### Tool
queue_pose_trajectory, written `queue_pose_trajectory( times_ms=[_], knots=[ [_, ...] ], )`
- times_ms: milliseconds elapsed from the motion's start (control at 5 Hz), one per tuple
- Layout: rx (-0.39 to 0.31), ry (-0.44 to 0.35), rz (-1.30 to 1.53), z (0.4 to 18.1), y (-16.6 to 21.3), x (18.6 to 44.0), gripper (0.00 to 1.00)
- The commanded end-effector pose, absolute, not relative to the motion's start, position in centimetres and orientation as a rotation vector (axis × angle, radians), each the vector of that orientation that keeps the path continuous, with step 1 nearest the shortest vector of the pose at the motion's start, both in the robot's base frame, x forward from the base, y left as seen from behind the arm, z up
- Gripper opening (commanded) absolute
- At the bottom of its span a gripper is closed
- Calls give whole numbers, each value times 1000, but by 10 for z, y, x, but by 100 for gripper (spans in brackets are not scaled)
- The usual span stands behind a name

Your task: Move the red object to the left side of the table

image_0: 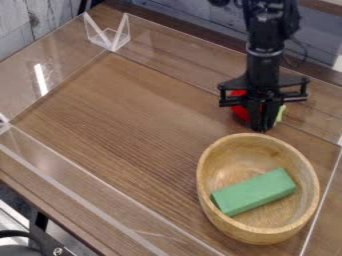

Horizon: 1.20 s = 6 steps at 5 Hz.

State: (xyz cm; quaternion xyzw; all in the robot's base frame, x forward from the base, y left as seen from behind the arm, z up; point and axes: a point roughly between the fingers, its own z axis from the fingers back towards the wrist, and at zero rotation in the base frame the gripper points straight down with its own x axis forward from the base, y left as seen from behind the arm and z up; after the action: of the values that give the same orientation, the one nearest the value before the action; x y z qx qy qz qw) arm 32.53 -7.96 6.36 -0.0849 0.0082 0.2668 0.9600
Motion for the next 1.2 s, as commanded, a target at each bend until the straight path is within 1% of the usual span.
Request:
queue_pose_trajectory(
  times_ms=[0,200,400,600,800,1000],
  knots=[
    [-206,-55,527,97,-77,333,100],
    [-207,-65,547,99,-73,339,0],
    [-203,-70,575,100,-69,342,0],
    [-195,-65,569,110,-76,343,100],
    [-197,-57,574,118,-81,345,100],
    [-199,-50,566,114,-65,343,100]
  ],
)
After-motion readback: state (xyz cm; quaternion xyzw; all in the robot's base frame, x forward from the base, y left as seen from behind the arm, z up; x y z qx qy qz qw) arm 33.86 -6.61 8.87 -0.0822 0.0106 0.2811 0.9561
